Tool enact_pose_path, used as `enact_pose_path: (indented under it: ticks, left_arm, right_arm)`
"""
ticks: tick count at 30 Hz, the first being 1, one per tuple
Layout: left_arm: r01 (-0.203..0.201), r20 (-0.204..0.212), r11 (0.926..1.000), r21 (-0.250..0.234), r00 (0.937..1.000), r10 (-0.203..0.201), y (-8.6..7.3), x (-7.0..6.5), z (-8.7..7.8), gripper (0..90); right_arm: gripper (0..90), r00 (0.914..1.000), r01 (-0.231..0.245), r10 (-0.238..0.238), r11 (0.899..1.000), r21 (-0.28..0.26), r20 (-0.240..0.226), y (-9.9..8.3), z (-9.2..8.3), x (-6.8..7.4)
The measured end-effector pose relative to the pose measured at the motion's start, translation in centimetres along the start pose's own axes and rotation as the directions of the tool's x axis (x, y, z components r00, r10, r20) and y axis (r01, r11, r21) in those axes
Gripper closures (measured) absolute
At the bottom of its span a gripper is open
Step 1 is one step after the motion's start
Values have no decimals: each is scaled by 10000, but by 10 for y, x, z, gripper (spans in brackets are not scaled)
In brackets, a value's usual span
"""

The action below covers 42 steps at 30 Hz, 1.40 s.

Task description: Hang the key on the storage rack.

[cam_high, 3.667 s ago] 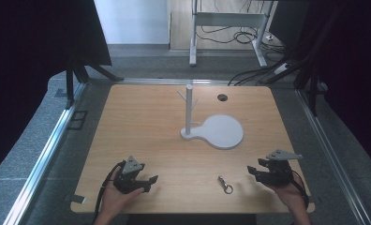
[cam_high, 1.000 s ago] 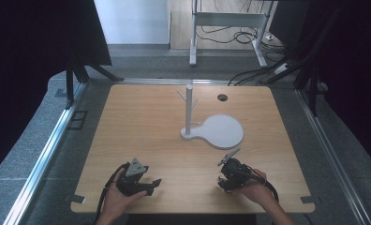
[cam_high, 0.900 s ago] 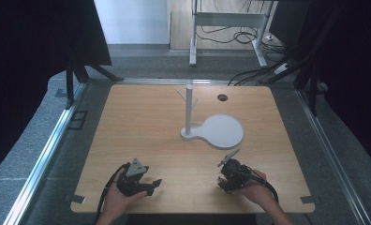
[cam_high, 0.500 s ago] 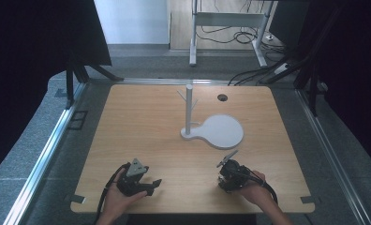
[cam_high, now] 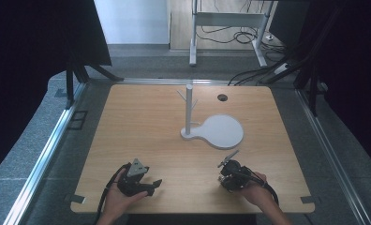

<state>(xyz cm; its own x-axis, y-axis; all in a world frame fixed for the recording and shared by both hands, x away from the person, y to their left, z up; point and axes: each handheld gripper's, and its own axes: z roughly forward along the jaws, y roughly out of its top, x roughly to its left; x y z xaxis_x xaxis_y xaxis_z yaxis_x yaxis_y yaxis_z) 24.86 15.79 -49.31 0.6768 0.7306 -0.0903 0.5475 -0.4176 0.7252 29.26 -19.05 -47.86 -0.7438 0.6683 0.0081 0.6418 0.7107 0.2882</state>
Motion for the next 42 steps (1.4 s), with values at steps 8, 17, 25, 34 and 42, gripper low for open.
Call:
enact_pose_path:
  ticks: [8,17,25,34,42]
  left_arm:
    - [-14,7,10000,25,10000,14,0,0,0,288]
    - [2,-19,10000,61,10000,-2,-1,1,1,288]
    - [11,-16,10000,79,10000,-11,-1,1,1,288]
    - [11,-46,9999,111,10000,-10,-1,2,1,289]
    - [-7,-68,9999,136,10000,8,-1,1,2,289]
  right_arm:
    - [843,9999,-159,159,9996,217,-12,1,0,0]
    - [851,9997,203,-200,9996,171,-150,1,-2,1]
    - [852,9997,119,-128,9991,-406,-225,5,-19,-5]
    - [853,10000,81,-86,9939,-1099,-43,11,-43,-15]
    - [852,9998,-111,130,9885,-1507,119,14,-54,-27]
